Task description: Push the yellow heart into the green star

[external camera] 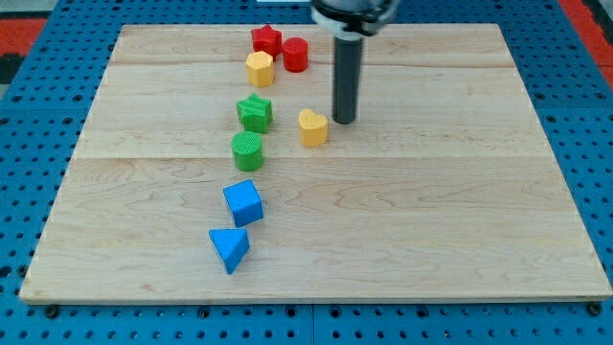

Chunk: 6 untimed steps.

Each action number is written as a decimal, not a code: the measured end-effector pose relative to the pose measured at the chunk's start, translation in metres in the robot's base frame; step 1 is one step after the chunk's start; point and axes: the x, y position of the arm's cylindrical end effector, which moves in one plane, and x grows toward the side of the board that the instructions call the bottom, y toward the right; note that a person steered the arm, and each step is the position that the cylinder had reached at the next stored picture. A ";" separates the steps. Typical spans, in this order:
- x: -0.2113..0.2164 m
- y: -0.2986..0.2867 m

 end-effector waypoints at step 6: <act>-0.097 0.006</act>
